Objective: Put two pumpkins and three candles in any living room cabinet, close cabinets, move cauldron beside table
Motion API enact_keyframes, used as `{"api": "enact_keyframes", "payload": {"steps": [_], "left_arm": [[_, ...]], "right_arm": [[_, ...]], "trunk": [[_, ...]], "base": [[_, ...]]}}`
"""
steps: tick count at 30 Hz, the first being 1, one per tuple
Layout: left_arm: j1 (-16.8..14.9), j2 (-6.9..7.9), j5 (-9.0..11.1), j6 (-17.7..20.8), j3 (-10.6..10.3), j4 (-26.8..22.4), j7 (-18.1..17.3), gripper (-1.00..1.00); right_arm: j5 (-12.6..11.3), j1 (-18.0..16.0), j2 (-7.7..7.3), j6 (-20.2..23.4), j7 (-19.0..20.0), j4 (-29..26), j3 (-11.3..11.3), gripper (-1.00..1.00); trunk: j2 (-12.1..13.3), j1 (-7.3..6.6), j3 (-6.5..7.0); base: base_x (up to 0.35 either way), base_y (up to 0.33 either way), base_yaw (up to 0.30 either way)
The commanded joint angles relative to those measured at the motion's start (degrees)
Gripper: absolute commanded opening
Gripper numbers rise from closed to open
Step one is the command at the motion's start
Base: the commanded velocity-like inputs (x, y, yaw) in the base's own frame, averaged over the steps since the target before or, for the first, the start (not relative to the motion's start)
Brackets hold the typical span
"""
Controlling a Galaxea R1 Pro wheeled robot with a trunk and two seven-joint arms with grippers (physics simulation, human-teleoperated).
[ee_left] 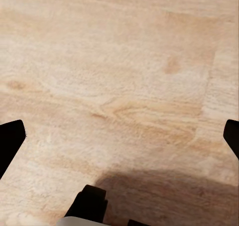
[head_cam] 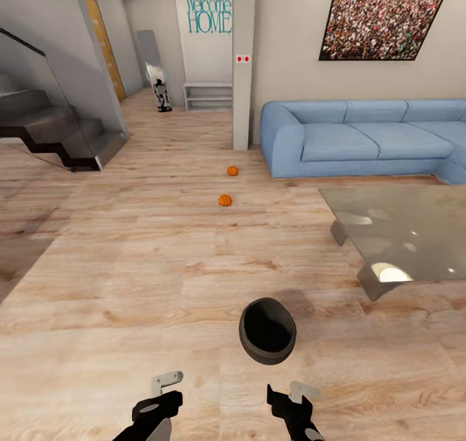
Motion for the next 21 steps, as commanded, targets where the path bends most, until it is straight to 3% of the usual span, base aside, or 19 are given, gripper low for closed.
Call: {"api": "enact_keyframes", "payload": {"steps": [1,17,21], "left_arm": [[-0.1,0.09,0.2,0.2,-0.4,-0.1,0.4,1.0],[-0.1,0.05,0.1,0.2,-0.4,-0.1,0.4,1.0],[-0.1,0.03,0.2,0.2,-0.4,-0.1,0.4,1.0]], "right_arm": [[-0.2,0.0,0.0,-0.2,-0.4,0.0,0.5,1.0],[-0.2,0.0,0.0,-0.4,-0.4,0.0,0.5,1.0],[-0.4,0.0,-0.05,-0.3,-0.1,0.0,0.4,1.0]], "trunk": [[0.0,0.01,0.02],[0.0,0.01,1.1],[0.0,0.01,1.32]], "base": [[0.051,0.011,0.215],[0.007,0.001,0.216],[0.112,-0.136,0.18]]}}
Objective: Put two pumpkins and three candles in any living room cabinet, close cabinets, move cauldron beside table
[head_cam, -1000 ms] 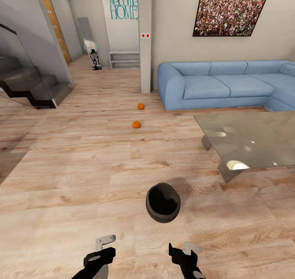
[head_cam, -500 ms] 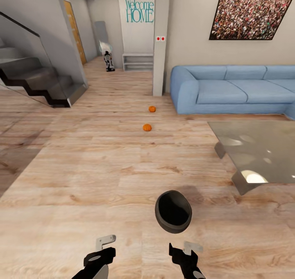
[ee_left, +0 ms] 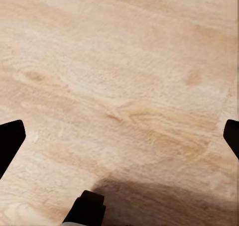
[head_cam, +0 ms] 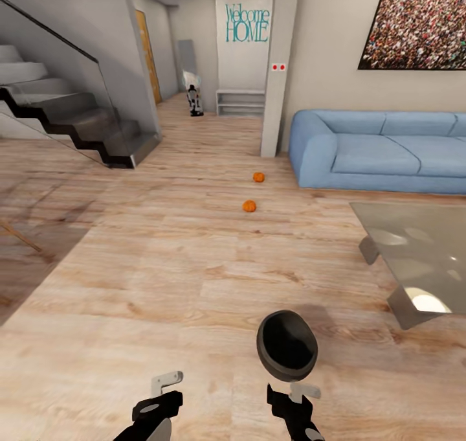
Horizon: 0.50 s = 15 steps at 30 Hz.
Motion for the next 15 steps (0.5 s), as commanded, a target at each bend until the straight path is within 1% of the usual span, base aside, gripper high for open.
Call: {"api": "enact_keyframes", "payload": {"steps": [1,4,11,15], "left_arm": [[-0.1,0.08,0.2,0.2,-0.3,-0.1,0.5,1.0],[-0.1,0.09,0.2,0.2,-0.3,-0.1,0.5,1.0],[-0.1,0.11,0.2,0.2,-0.3,-0.1,0.5,1.0],[-0.1,0.15,0.1,0.2,-0.3,-0.1,0.5,1.0]], "right_arm": [[-0.2,0.0,-0.01,-0.1,-0.3,0.0,0.5,1.0],[-0.3,0.0,-0.03,-0.1,-0.1,0.0,0.5,1.0],[-0.3,0.0,-0.04,-0.1,0.1,0.0,0.5,1.0],[-0.3,0.0,-0.04,-0.1,0.1,0.0,0.5,1.0]], "trunk": [[0.0,0.01,-0.02],[0.0,0.01,0.01],[0.0,0.01,0.01],[0.0,0.01,0.01]], "base": [[0.156,-0.223,0.072],[0.131,-0.178,-0.009],[0.056,-0.062,-0.193],[0.057,-0.053,-0.057]]}}
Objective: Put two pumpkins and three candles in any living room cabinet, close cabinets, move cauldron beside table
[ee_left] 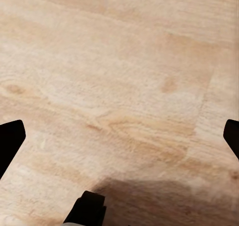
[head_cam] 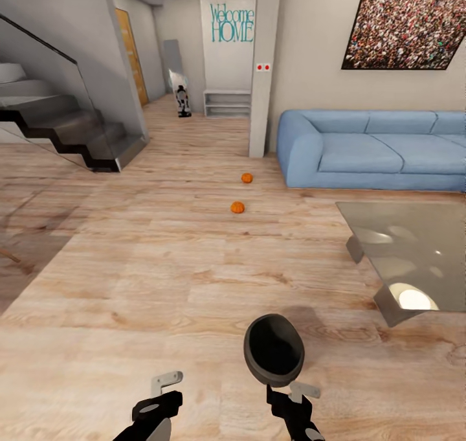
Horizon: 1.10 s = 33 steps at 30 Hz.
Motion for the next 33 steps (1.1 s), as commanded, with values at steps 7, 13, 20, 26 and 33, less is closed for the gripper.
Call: {"api": "enact_keyframes", "payload": {"steps": [7,13,20,26,33], "left_arm": [[-0.1,0.06,0.2,0.2,-0.3,-0.1,0.5,1.0],[-0.1,0.08,0.2,0.2,-0.3,-0.1,0.5,1.0],[-0.1,0.1,0.2,0.2,-0.3,-0.1,0.5,1.0],[-0.1,0.1,0.2,0.2,-0.3,-0.1,0.5,1.0],[-0.1,0.1,0.2,0.2,-0.3,-0.1,0.5,1.0]], "right_arm": [[-0.2,0.0,-0.07,-0.1,-0.4,0.0,0.4,1.0],[-0.2,0.0,-0.09,-0.2,-0.4,0.0,0.4,1.0],[-0.2,0.0,-0.14,-0.2,-0.4,0.0,0.4,1.0],[-0.3,0.0,-0.21,-0.2,-0.4,0.0,0.4,1.0],[-0.3,0.0,-0.13,-0.2,-0.4,0.0,0.4,1.0]], "trunk": [[0.0,0.0,-0.04],[0.0,0.0,-0.04],[0.0,0.0,-0.04],[0.0,0.0,-0.04],[0.0,0.0,-0.04]], "base": [[0.075,-0.007,-0.008],[0.07,-0.038,0.0],[0.186,-0.193,0.0],[0.238,-0.142,-0.069],[0.246,-0.028,-0.022]]}}
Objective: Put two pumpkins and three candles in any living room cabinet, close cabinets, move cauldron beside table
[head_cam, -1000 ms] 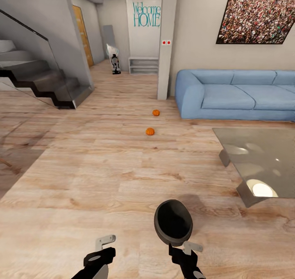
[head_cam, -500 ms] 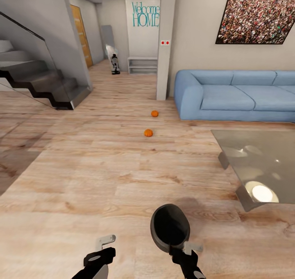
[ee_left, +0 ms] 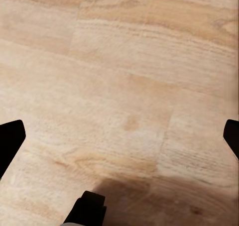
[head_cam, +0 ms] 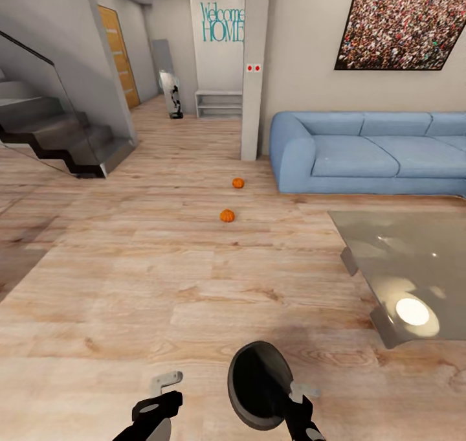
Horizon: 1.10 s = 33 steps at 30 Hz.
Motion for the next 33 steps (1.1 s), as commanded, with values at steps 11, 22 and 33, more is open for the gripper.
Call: {"api": "enact_keyframes", "payload": {"steps": [11,22,33], "left_arm": [[-0.1,0.05,0.3,0.2,-0.4,-0.1,0.4,1.0],[-0.1,0.08,0.3,0.2,-0.3,-0.1,0.4,1.0],[-0.1,0.07,0.2,0.2,-0.3,-0.1,0.4,1.0]], "right_arm": [[-0.2,0.0,0.04,0.0,-0.4,0.1,0.5,1.0],[-0.2,0.0,-0.03,-0.1,-0.4,0.0,0.5,1.0],[0.0,0.0,0.05,-1.7,-0.9,0.1,0.6,1.0]], "trunk": [[0.0,0.02,-0.05],[0.0,0.02,-0.05],[0.0,0.02,-0.05]], "base": [[0.225,-0.024,0.0],[0.047,-0.095,0.0],[0.0,-0.11,0.0]]}}
